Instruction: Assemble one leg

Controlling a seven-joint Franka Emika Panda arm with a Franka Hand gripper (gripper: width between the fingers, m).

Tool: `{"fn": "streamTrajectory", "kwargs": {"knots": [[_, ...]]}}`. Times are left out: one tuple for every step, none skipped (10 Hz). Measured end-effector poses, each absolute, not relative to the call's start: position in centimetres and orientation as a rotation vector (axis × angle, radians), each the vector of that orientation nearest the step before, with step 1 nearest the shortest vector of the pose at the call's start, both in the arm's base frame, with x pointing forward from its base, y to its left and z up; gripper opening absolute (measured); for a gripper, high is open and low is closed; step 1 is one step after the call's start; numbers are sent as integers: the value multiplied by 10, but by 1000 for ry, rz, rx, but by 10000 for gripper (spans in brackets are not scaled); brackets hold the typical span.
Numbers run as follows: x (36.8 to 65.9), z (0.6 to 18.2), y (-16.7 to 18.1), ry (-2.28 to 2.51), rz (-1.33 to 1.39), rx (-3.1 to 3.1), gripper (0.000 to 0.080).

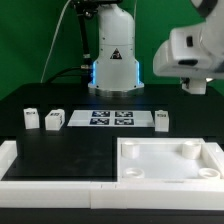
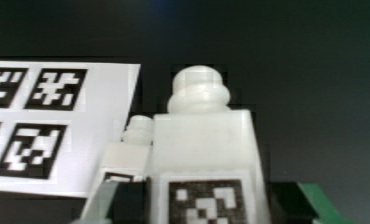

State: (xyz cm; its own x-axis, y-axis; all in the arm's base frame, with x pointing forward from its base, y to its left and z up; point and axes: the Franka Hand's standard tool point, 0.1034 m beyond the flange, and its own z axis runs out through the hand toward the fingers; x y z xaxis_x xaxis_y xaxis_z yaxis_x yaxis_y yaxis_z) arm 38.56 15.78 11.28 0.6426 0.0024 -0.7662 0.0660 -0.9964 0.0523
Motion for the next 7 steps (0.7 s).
{"fn": "streamTrajectory", "kwargs": {"knots": [[387, 108, 159, 58, -1273, 2793, 288], [395, 103, 162, 59, -1142, 2864, 288], [398, 104, 164, 60, -1006, 2927, 288], [401, 104, 166, 63, -830, 3000, 288], [401, 102, 165, 64, -686, 3050, 288], [411, 90, 150, 76, -482, 3098, 288], [422, 91, 137, 35, -371, 3122, 288]]}}
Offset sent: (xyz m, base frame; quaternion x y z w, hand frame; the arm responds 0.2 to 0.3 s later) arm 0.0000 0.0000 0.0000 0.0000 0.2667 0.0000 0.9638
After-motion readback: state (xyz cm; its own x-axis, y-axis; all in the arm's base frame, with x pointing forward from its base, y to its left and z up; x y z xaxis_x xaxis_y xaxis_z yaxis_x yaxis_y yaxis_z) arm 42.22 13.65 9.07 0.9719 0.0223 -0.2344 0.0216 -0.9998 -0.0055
